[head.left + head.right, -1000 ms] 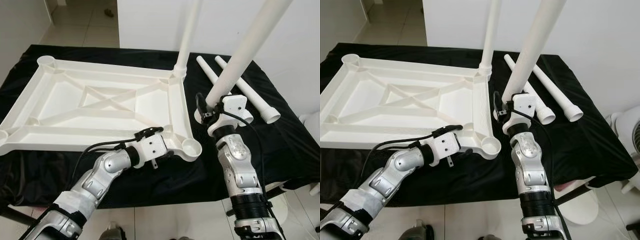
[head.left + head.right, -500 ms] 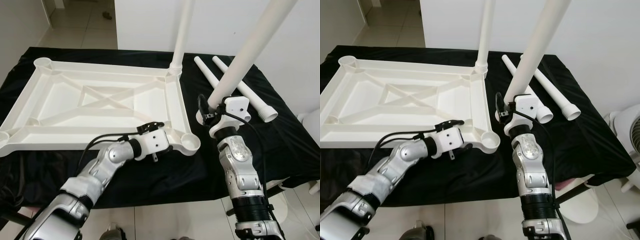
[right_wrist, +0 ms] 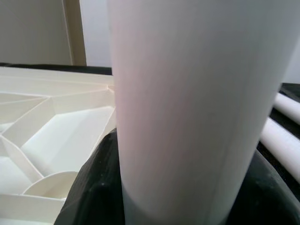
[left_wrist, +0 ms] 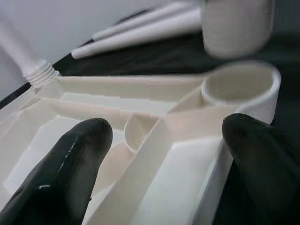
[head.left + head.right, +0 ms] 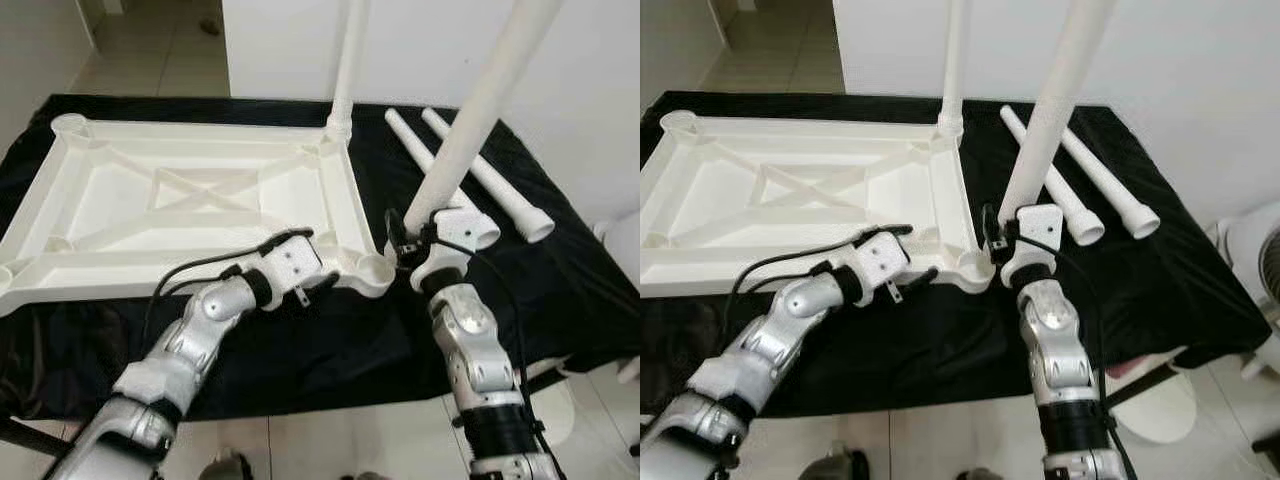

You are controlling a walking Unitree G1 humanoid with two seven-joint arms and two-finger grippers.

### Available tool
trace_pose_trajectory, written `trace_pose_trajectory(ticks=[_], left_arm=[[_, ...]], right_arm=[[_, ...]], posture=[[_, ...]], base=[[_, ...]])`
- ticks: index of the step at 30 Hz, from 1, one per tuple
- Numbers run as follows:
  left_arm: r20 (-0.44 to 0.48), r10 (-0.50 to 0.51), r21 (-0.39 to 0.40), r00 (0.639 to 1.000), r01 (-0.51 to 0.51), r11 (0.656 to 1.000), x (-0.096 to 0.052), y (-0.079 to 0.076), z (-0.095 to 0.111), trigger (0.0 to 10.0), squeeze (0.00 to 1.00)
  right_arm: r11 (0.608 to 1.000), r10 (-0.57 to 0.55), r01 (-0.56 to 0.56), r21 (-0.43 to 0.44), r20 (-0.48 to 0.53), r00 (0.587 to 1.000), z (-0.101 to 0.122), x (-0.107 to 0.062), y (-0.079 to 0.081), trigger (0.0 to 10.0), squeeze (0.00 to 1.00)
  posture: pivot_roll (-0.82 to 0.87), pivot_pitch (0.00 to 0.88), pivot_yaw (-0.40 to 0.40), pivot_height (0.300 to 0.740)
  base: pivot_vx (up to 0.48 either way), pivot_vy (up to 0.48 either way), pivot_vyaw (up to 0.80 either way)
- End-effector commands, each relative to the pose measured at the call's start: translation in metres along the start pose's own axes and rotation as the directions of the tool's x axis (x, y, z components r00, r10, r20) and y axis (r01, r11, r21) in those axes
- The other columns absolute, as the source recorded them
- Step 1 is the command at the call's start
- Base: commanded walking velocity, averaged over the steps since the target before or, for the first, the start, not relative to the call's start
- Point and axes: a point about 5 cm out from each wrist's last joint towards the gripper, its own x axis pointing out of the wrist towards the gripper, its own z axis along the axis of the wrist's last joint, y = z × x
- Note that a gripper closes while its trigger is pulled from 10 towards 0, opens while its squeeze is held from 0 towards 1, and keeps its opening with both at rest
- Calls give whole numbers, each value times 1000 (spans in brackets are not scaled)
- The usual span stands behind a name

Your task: Building children table

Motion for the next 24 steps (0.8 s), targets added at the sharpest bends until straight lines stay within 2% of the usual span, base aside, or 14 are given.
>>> trace_pose_trajectory(ticks=[1,5,10,12,17,24], left_arm=[[34,7,-85,999,-4,996,0,-4,9,10000,0],[52,21,-126,998,-14,992,-1,-12,15,10000,0],[67,26,-139,997,-17,990,-6,-20,17,10000,0],[64,42,-174,997,-31,984,-9,-22,18,10000,0],[62,63,-217,996,-48,975,-17,-23,19,10000,0],[39,65,-252,997,-53,966,-34,-15,26,10000,0]], right_arm=[[1000,19,-19,-9,-23,1000,-4,0,2,10000,0],[999,34,-34,-4,-32,999,-5,4,5,10000,0],[998,64,-64,-4,-35,997,-6,5,9,10000,0],[997,74,-74,4,-37,997,-8,4,11,10000,0],[996,92,-92,6,-58,994,-12,-1,13,10000,0],[992,126,-127,-2,-98,987,-23,-8,15,10000,0]], posture=[[64,73,-57,740],[75,68,-68,740],[80,63,-74,740],[74,58,-71,740],[74,58,-73,740],[80,57,-78,740]], base=[[0,0,0],[0,0,0],[0,0,0],[0,0,0],[0,0,0],[0,0,0]])
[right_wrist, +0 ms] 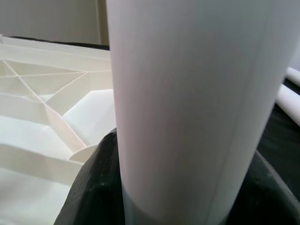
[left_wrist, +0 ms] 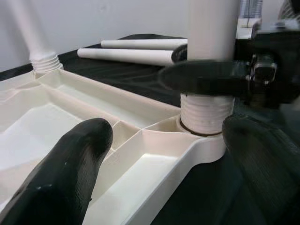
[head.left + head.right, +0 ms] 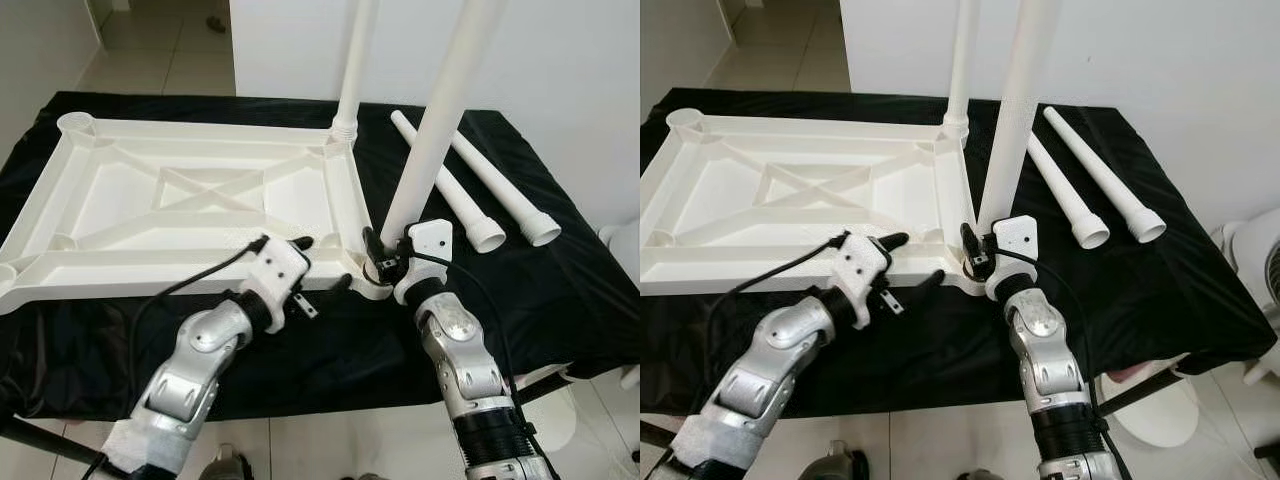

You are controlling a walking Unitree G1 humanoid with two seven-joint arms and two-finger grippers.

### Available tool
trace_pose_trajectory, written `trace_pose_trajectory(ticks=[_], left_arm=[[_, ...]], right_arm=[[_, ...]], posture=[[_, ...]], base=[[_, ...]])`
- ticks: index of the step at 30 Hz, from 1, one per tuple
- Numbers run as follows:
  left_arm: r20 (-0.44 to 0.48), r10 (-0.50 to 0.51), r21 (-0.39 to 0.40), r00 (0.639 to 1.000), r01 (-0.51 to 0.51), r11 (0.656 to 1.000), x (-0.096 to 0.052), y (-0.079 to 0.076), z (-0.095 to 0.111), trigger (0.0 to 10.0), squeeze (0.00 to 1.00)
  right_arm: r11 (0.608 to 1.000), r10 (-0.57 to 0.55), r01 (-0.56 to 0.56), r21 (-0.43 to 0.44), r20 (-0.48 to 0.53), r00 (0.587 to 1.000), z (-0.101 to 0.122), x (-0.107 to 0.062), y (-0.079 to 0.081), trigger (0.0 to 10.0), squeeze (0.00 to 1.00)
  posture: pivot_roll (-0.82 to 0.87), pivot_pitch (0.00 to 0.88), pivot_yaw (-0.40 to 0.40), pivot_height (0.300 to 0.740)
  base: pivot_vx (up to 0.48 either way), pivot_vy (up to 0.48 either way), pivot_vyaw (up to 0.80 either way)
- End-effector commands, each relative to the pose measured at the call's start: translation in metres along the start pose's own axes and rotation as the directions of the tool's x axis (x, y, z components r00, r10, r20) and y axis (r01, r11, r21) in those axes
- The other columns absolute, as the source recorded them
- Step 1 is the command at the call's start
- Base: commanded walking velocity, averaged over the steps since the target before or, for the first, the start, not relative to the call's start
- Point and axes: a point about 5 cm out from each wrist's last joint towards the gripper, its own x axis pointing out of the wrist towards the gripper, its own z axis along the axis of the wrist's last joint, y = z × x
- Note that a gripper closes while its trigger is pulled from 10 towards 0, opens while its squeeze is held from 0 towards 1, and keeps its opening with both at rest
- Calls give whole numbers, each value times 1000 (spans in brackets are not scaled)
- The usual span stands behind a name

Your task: Building children table

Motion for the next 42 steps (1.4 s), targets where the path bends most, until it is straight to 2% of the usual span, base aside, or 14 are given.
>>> trace_pose_trajectory(ticks=[1,4,7,13,19,23,34,42], left_arm=[[2,-7,-20,1000,7,1000,-3,0,3,10000,0],[-4,4,-42,1000,-4,999,-7,4,5,10000,0],[-13,19,-11,1000,-19,1000,-11,8,7,10000,0],[-6,61,-13,998,-61,998,-15,17,14,10000,0],[-9,83,-1,997,-83,997,-18,23,20,10000,0],[-8,92,0,996,-92,996,-19,25,22,10000,0],[-1,116,16,993,-116,993,-20,32,30,10000,0],[-4,124,21,992,-124,992,-21,33,31,10000,0]], right_arm=[[1000,11,-11,3,-41,999,-9,-4,0,10000,0],[1000,16,-15,12,-56,998,-13,-7,0,10000,0],[1000,15,-15,4,-62,998,-15,-8,0,10000,0],[993,97,-99,-62,-42,994,-18,-17,6,10000,0],[987,142,-145,-75,-53,988,-22,-22,6,10000,0],[984,150,-154,-88,-49,987,-22,-22,5,10000,0],[988,109,-114,-101,-55,992,-22,-8,-8,10000,0],[981,138,-146,-129,-67,988,-25,-9,-7,10000,0]], posture=[[80,57,-78,740],[81,57,-78,740],[82,59,-80,740],[83,63,-83,740],[82,72,-83,740],[81,74,-82,740],[86,91,-76,740],[89,97,-80,740]], base=[[0,0,0],[0,0,0],[0,0,0],[0,0,0],[0,0,0],[0,0,0],[0,0,0],[0,0,0]])
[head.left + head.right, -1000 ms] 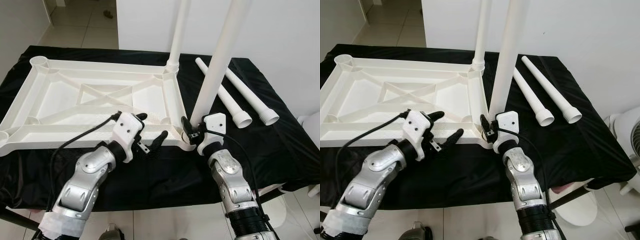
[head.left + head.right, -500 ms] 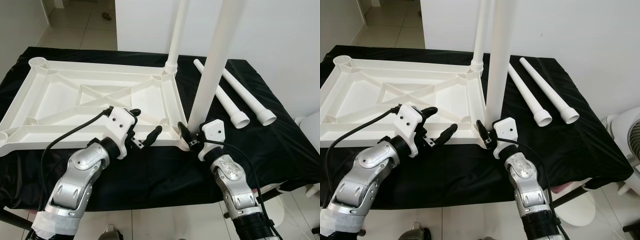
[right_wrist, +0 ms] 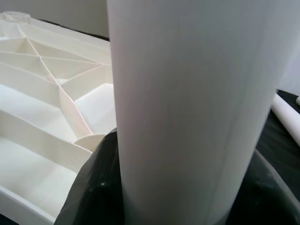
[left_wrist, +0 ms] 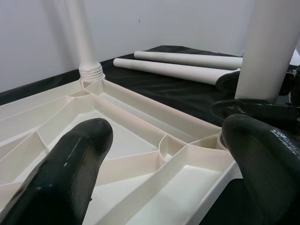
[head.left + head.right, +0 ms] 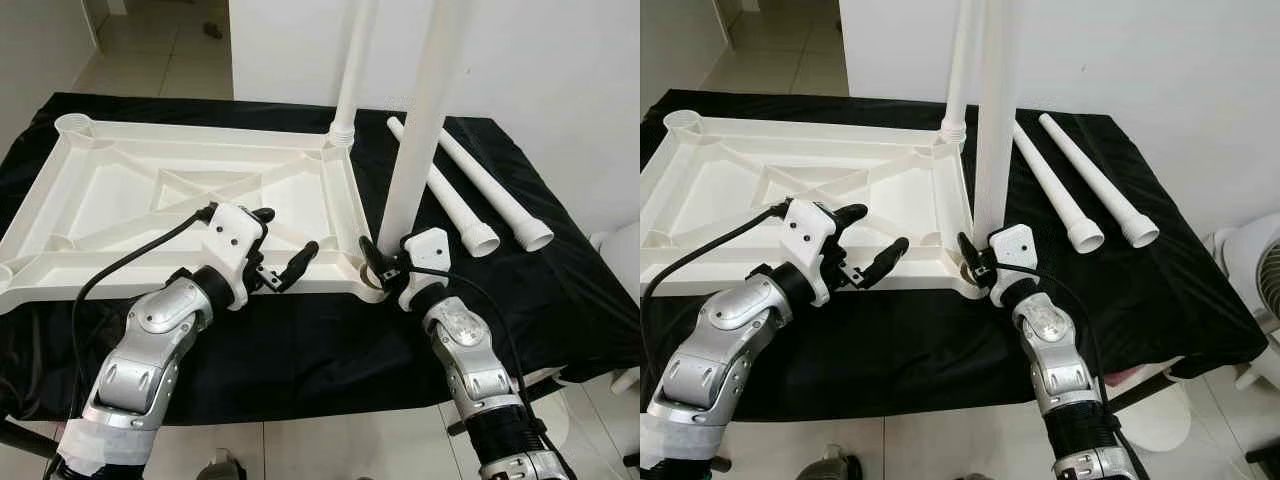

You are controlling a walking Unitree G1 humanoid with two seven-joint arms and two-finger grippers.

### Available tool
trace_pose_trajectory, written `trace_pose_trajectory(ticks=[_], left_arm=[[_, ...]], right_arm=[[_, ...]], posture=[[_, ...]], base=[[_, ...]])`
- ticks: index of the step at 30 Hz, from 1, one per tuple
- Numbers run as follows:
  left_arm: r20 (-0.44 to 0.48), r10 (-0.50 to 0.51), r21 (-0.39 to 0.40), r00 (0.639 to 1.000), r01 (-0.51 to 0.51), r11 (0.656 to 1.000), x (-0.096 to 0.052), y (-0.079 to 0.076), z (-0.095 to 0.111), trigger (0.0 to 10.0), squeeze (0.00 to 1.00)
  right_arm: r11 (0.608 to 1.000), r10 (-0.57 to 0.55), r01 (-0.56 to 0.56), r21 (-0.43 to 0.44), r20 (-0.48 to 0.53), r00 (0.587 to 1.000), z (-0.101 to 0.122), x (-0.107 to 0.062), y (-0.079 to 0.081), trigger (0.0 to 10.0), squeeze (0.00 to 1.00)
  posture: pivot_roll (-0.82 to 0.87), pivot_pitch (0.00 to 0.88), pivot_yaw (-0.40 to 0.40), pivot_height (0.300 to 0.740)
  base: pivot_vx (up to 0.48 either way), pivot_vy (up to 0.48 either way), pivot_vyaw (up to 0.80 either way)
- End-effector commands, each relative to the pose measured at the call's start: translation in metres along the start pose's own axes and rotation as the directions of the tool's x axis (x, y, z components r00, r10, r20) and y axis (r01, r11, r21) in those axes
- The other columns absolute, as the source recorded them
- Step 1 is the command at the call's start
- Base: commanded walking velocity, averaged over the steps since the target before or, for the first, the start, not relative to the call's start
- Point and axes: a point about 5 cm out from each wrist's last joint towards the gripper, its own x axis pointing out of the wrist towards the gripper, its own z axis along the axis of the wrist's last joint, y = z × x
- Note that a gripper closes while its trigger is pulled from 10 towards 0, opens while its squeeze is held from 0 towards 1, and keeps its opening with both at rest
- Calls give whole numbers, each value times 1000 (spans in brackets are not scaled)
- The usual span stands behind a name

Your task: Building children table

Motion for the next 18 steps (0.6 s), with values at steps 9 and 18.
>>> trace_pose_trajectory(ticks=[9,18], left_arm=[[3,28,11,1000,-28,1000,-1,4,6,10000,0],[-58,-97,19,994,99,995,-6,-16,-5,10000,0]], right_arm=[[998,64,-63,21,-58,996,-20,-12,7,10000,0],[996,77,-75,43,-48,996,-20,-12,10,10000,0]], posture=[[85,105,-76,740],[92,106,-77,740]], base=[[0,0,0],[0,0,0]])
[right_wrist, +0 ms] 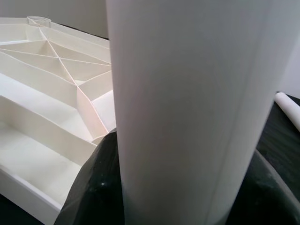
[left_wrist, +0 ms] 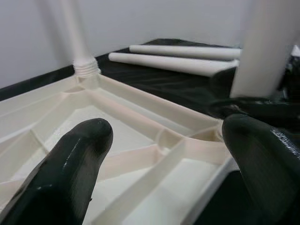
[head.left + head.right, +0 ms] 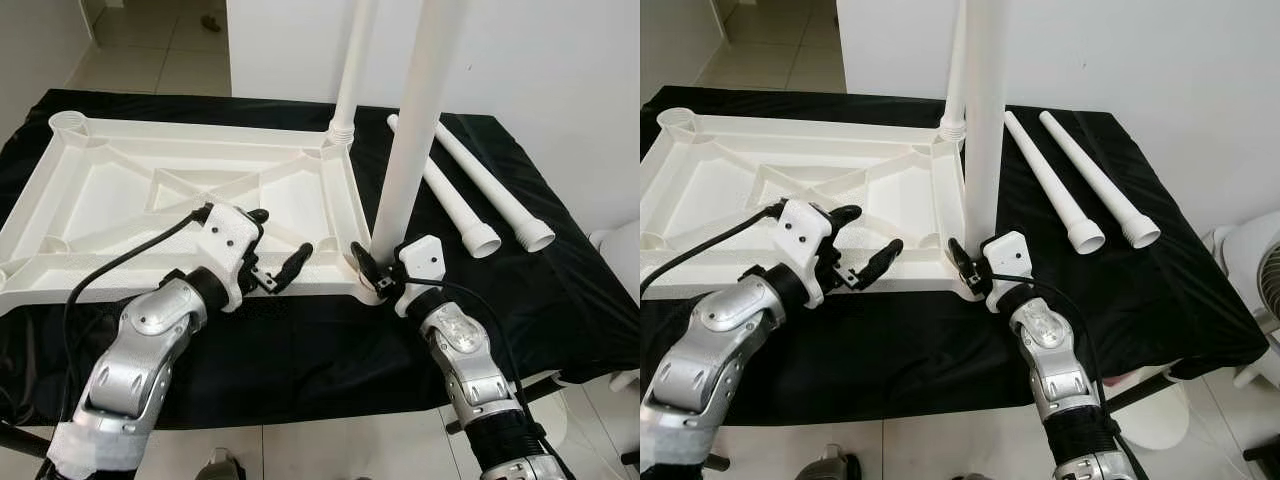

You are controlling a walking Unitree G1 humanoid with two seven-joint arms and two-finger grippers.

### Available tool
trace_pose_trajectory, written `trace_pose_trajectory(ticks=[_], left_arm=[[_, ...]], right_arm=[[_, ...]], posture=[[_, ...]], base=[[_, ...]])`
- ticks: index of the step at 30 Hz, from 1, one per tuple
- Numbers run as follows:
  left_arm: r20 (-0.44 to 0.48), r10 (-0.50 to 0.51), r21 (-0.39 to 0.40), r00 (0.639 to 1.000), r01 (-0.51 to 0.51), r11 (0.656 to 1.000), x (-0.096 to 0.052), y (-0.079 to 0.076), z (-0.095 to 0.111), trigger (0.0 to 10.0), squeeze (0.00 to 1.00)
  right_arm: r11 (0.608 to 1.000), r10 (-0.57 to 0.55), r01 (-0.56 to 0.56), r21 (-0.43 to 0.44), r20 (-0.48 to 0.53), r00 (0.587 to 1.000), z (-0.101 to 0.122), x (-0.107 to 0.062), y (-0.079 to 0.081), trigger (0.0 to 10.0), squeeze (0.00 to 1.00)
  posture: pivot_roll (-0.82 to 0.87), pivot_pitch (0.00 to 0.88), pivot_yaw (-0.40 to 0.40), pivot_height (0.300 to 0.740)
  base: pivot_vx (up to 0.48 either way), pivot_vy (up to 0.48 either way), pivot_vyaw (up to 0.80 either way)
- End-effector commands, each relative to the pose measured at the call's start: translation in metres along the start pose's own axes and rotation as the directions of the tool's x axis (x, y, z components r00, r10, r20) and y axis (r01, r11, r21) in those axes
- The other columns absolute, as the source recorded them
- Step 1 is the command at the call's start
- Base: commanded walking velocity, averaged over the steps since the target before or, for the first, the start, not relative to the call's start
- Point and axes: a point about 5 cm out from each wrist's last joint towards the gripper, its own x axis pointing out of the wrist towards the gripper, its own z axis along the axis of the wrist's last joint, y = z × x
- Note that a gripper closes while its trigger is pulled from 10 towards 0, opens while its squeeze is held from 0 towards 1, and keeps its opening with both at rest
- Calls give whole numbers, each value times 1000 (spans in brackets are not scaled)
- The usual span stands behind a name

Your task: Building children table

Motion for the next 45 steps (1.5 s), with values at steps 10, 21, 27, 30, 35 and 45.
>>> trace_pose_trajectory(ticks=[10,21,27,30,35,45], left_arm=[[-58,-171,-10,984,170,985,-2,-33,-10,10000,0],[-58,-163,-6,985,163,987,-2,-32,-8,10000,0],[-58,-155,0,986,155,988,-3,-30,-6,10000,0],[-59,-149,5,987,150,989,-3,-29,-6,10000,0],[-58,-145,7,988,146,989,-3,-28,-5,10000,0],[-57,-116,20,992,118,993,-5,-23,-3,10000,0]], right_arm=[[998,61,-60,21,-50,997,-16,-13,3,10000,0],[984,28,-12,176,-89,996,-24,-18,-1,10000,0],[967,-18,47,251,-118,993,-28,-16,-6,10000,0],[958,-39,78,275,-147,988,-31,-16,-8,10000,0],[953,-58,104,285,-163,985,-34,-16,-9,10000,0],[932,-158,171,319,-67,985,-32,-31,-6,10000,0]], posture=[[90,108,-75,740],[89,113,-71,740],[90,114,-72,740],[91,114,-73,740],[93,112,-75,740],[97,111,-79,740]], base=[[0,0,0],[0,0,0],[0,0,0],[0,0,0],[0,0,0],[0,0,0]])
